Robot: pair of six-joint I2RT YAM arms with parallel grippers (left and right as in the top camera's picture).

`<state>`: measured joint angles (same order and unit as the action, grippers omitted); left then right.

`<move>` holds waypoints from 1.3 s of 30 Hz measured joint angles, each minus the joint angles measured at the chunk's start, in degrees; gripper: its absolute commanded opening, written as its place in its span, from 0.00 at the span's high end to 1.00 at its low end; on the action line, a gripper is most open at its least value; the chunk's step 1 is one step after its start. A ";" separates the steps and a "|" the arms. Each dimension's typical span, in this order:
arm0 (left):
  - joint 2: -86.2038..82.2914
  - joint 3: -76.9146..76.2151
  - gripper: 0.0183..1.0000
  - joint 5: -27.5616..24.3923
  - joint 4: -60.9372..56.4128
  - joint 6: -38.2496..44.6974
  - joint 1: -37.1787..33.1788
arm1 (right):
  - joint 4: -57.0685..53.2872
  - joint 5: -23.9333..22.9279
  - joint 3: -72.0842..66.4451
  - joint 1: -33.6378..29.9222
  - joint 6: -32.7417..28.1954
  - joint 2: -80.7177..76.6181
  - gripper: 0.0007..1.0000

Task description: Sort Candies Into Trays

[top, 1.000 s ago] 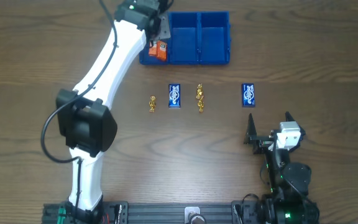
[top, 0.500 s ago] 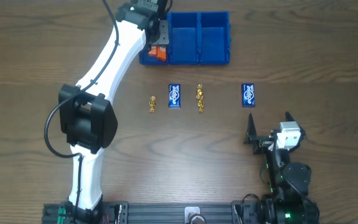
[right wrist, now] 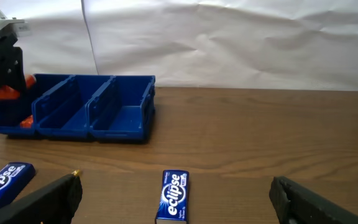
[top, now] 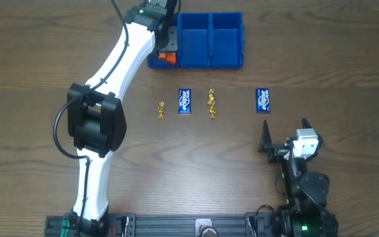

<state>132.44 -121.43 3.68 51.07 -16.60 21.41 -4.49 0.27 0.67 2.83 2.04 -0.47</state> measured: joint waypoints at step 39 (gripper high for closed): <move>-122.86 108.04 0.00 -4.74 -45.59 8.09 -19.06 | 0.07 0.00 0.00 0.04 -0.15 0.02 0.00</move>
<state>9.58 -13.39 -1.06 5.48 -8.51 2.35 -4.43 0.27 0.67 2.87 1.89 -0.45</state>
